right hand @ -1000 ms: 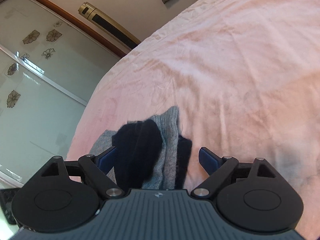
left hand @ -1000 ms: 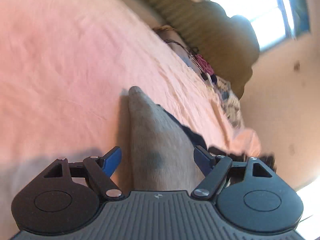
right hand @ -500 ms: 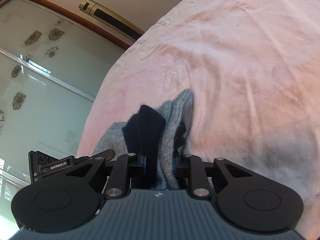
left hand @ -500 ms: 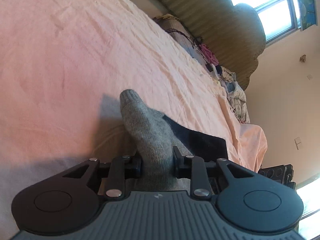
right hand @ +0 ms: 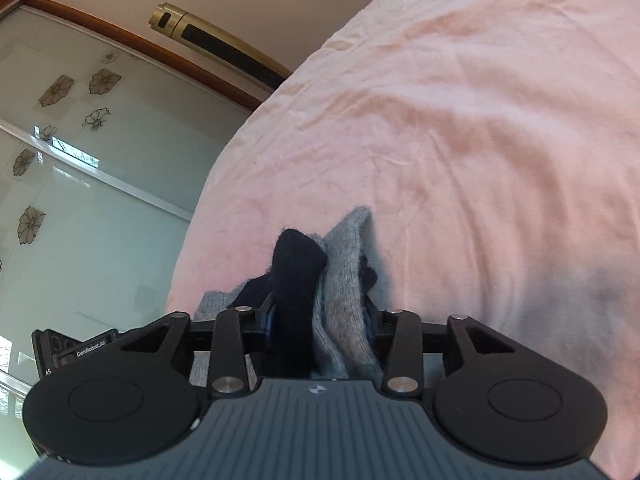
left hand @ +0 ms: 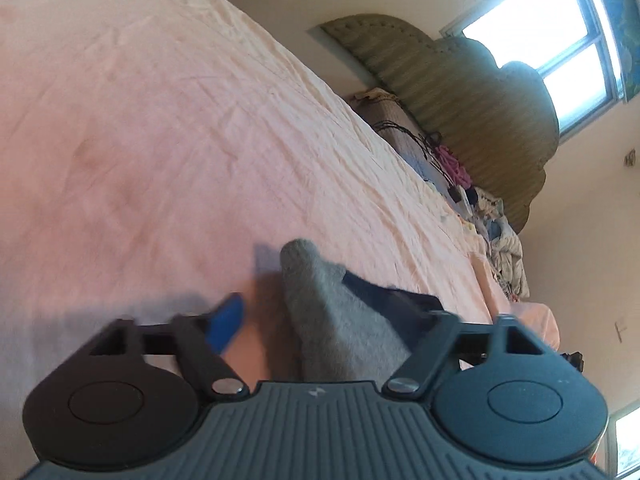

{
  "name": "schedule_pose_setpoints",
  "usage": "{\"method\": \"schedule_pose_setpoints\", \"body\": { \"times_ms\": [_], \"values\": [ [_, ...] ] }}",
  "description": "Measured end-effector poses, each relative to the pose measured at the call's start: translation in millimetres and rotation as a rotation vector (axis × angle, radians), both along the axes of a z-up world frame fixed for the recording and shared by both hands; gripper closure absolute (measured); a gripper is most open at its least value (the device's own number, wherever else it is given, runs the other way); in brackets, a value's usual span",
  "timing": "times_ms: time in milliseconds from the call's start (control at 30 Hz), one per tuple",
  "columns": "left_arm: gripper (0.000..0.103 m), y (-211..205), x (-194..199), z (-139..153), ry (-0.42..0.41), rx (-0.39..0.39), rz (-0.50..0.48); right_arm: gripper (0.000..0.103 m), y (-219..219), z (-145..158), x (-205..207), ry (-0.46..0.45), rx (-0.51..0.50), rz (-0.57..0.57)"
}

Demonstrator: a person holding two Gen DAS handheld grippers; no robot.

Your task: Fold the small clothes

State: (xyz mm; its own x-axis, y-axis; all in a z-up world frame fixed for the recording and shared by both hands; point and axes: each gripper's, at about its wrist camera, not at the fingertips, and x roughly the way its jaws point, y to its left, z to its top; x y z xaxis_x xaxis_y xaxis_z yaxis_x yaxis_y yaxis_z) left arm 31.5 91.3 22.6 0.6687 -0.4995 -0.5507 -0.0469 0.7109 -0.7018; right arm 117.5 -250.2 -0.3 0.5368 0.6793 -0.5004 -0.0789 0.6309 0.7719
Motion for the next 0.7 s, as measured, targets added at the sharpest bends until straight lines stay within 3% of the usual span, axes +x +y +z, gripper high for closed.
{"method": "schedule_pose_setpoints", "body": {
  "times_ms": [67,133,200,267,300,333,367,433,467,500,600,700],
  "values": [
    [0.010,-8.4,-29.9,-7.8,0.009,-0.029,-0.031,0.038,-12.0,8.9,-17.1,-0.034,-0.027,0.020],
    [0.010,-26.1,-53.6,-16.9,0.039,-0.081,-0.093,0.038,-21.5,16.1,-34.8,-0.045,-0.070,0.052],
    [0.010,-46.9,-65.4,-26.9,0.079,-0.119,-0.155,0.038,-27.3,18.2,-52.0,-0.033,-0.074,0.097],
    [0.011,-64.9,-68.1,-30.3,0.063,-0.116,-0.193,0.038,-28.2,17.7,-69.1,-0.008,-0.091,0.140],
    [0.022,-73.9,-65.6,-28.6,0.058,-0.092,-0.214,0.038,-27.4,15.5,-75.0,0.013,-0.101,0.150],
    [0.058,-79.4,-60.7,-28.4,0.073,-0.069,-0.225,0.038,-25.7,12.3,-80.2,0.031,-0.112,0.158],
    [0.070,-82.1,-53.1,-30.4,0.114,-0.036,-0.223,0.039,-23.8,8.8,-85.5,0.046,-0.113,0.164],
    [0.074,-75.6,-42.0,-32.3,0.144,-0.063,-0.234,0.051,-20.7,5.2,-93.4,0.061,-0.095,0.161],
    [0.075,-72.1,-40.2,-26.8,0.139,-0.045,-0.244,0.073,-17.2,3.6,-95.5,0.084,-0.092,0.168],
    [0.077,-68.2,-42.3,-17.2,0.114,-0.010,-0.258,0.077,-14.1,2.8,-98.0,0.090,-0.094,0.169],
    [0.078,-61.4,-53.6,15.3,0.038,0.127,-0.290,0.079,-4.6,5.3,-110.5,0.078,-0.068,0.181],
    [0.077,-53.3,-63.5,14.2,0.040,0.252,-0.292,0.079,10.0,0.4,-129.1,0.090,-0.015,0.213]
  ]
}}
